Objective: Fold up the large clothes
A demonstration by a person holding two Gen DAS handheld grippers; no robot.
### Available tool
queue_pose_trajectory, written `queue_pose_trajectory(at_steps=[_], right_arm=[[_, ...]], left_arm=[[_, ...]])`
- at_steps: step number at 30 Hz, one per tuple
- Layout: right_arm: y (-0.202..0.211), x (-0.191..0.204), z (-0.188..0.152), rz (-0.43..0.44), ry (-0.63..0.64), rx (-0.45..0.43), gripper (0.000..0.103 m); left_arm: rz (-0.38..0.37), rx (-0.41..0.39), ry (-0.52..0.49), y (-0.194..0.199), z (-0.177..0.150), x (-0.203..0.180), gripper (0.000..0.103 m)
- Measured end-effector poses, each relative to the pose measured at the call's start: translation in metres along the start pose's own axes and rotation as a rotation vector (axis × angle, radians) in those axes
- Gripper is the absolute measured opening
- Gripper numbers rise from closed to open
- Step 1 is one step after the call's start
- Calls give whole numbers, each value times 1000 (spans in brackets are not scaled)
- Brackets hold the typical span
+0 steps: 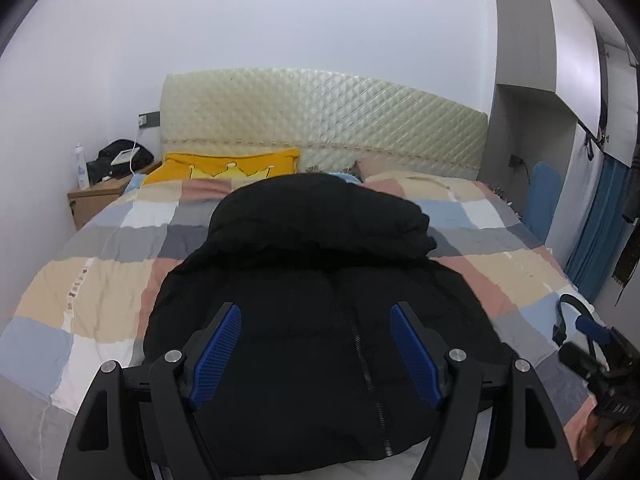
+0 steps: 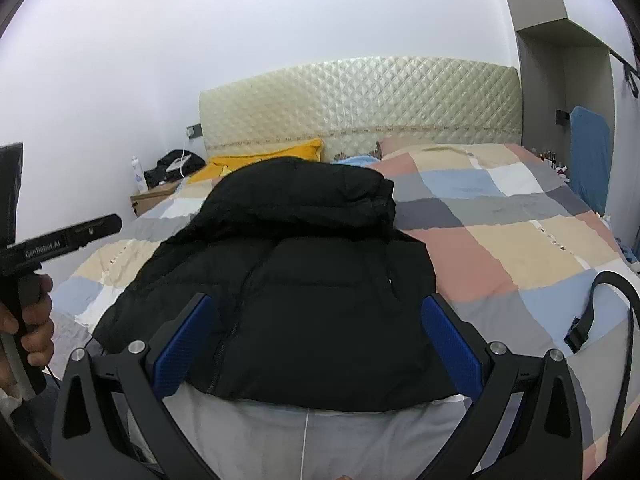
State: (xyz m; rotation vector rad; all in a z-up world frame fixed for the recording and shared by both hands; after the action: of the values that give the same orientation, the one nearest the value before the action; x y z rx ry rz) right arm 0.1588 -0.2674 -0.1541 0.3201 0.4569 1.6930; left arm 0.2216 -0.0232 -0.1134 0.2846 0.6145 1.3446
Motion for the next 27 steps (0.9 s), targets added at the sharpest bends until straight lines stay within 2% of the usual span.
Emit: queue_pose_trajectory(at_steps=[5, 7, 10, 12, 13, 14, 16, 18, 22, 23, 25, 27], right_arm=[[-5, -7, 8, -16, -21, -4, 103], [-5, -11, 19, 34, -66, -27, 103], [-10, -18, 34, 20, -63, -7, 103], [-16, -25, 44, 4, -38, 22, 103], [-26, -28, 49, 37, -24, 63, 103], [-35, -32, 49, 32, -15, 108, 103], [-54, -46, 47, -20, 7, 169, 103], [-76, -60, 35, -11, -1, 236, 103], [-114, -97, -18, 53, -219, 357, 100], [-121, -101, -30, 56, -236, 391, 99], [-133, -104, -53, 18, -176, 469, 91], [-145, -105, -74, 3, -139, 539, 89]], left_arm=[[-32, 12, 35, -12, -2, 9, 77], [-40, 16, 31, -16, -1, 9, 77], [-2, -1, 32, -19, -3, 14, 77], [10, -3, 55, -21, -5, 19, 77], [10, 5, 62, -23, -7, 21, 77], [9, 10, 68, -24, -8, 22, 77], [7, 15, 75, -25, -9, 25, 77], [8, 18, 82, -25, -9, 29, 77], [4, 36, 93, -24, -13, 35, 77], [-1, 40, 95, -23, -14, 36, 77], [-10, 48, 105, -23, -15, 36, 77], [-28, 60, 113, -24, -16, 34, 77]])
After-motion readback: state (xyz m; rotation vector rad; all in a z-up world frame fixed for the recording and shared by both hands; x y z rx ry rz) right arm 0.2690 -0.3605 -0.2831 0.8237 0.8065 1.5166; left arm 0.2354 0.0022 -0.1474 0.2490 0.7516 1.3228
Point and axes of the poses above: each gripper's, at about its wrist camera, not at the fingertips, and y roughly against the way its jaws point, x to its left, z to its top, the point moved 6 cm from there along -y, roughly the way its jaws point, and after that the axes turned 11 degrees about y, right-handed, at the moved point
